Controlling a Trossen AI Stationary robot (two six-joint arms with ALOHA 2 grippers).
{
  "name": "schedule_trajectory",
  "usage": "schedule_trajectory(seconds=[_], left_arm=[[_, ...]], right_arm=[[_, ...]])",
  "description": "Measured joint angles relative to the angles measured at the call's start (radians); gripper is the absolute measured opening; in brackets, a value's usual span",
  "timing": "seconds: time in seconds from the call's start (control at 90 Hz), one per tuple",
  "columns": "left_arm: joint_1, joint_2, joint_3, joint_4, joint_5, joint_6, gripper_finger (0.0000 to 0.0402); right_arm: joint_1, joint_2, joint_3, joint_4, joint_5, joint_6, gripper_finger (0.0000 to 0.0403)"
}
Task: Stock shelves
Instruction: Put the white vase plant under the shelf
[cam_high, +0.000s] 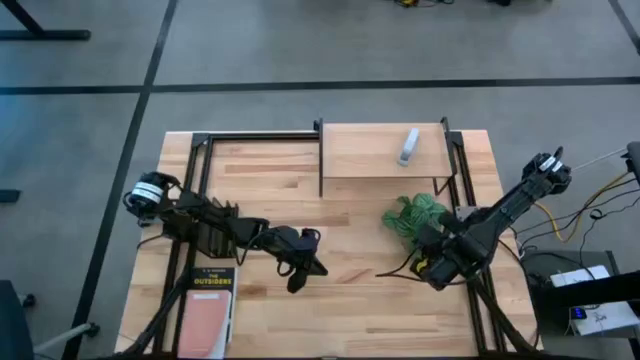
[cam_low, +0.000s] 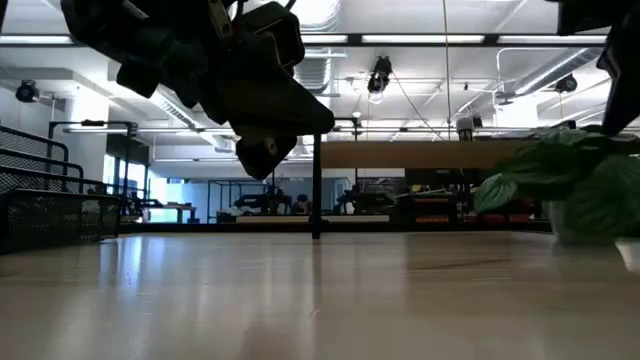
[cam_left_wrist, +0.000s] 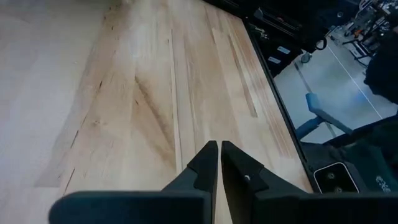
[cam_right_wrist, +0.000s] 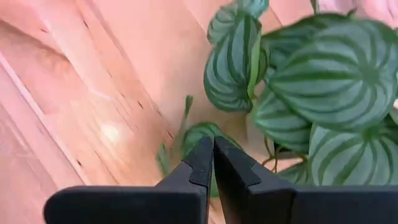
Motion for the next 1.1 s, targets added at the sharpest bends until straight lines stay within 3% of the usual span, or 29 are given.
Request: schedule_trajectory(seconds=[0.478,1.1], left_arm=[[0.000,0.000,0.000,0.000,0.000,0.000,0.0004],[0.000,0.000,0.000,0.000,0.000,0.000,0.0004]], right_arm=[[0.001,0.000,0.019,0.073,0.002,-0.176,0.0000],[0.003,0.000,0.018,0.088,0.110,-0.413,0.0000]])
